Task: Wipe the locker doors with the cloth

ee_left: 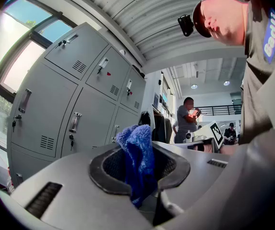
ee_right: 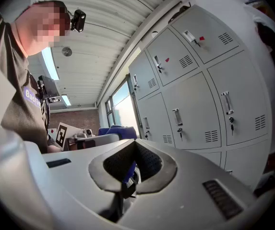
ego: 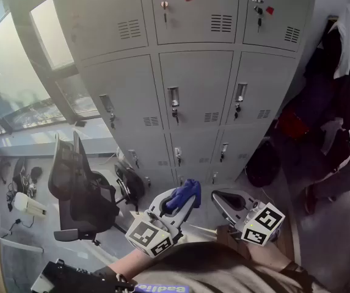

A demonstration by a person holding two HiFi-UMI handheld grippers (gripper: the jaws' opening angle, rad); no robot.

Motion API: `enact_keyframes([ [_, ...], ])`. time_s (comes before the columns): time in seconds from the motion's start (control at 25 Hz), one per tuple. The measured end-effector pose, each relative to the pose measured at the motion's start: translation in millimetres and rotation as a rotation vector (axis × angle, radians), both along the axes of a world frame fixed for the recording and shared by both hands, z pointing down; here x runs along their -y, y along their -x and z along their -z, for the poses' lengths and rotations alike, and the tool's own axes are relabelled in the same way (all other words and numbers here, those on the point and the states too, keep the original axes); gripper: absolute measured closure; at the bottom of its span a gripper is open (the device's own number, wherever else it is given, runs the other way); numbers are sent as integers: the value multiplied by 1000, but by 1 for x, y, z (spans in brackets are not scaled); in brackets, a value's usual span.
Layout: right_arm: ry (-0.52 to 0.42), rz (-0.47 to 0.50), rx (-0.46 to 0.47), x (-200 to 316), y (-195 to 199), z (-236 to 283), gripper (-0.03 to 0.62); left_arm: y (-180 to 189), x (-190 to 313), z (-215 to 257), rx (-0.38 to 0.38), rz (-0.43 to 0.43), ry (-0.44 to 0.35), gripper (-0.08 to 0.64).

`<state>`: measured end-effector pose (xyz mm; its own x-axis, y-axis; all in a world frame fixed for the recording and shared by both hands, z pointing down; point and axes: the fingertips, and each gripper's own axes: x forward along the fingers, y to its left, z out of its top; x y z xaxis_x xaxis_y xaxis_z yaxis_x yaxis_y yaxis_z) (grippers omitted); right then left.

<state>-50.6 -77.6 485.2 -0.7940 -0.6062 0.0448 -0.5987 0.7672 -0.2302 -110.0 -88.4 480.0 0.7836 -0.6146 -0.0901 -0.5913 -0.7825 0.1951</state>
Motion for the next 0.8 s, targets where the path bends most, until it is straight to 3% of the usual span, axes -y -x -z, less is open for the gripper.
enact_keyframes([
  [0.4,5,2,6,0,-4,0,595,-5,0,0,4,-3,3,456],
  [0.8,27,39,93,7,-13,9,595,-6,18,7,-4,11,3,456],
])
